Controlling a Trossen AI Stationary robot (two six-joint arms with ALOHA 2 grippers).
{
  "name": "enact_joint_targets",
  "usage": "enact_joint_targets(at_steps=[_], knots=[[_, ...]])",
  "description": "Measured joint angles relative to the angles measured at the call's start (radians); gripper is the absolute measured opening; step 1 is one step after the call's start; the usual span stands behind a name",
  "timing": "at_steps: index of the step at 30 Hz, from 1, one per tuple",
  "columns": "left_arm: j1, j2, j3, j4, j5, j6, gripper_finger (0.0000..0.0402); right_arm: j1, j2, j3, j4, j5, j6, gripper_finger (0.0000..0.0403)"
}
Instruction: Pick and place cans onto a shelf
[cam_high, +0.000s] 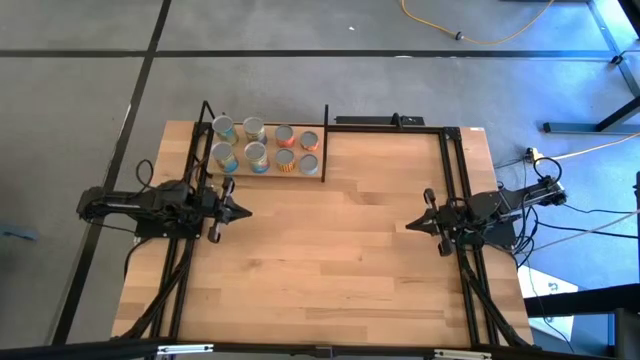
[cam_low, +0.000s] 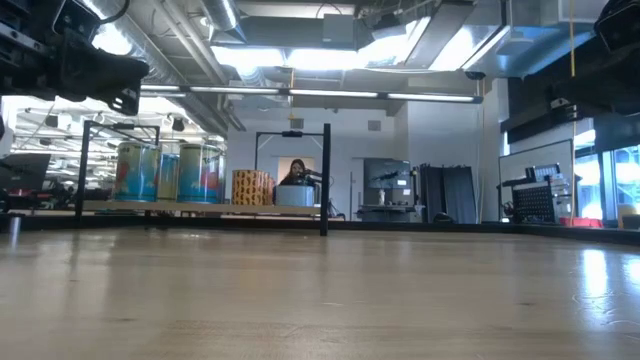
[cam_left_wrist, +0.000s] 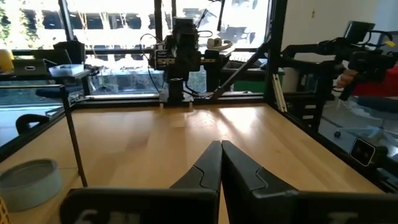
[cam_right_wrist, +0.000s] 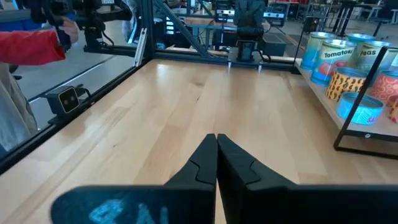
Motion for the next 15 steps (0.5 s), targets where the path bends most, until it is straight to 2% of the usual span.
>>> enact_joint_targets(at_steps=[4,11,15], knots=[[0.000,0.000,0.000,-0.023,-0.010,0.002,0.0000,0.000,0.000,0.000,0.000,0.001,0.068,0.0006],[0.000,0.004,0.000,-0.039,-0.120,0.037,0.0000,0.000,0.001,0.000,-0.002,0.000,0.084,0.0006],[0.000,0.004,0.000,-0.038,-0.132,0.043,0.0000,0.000,0.001,0.000,-0.002,0.000,0.097,0.0006]])
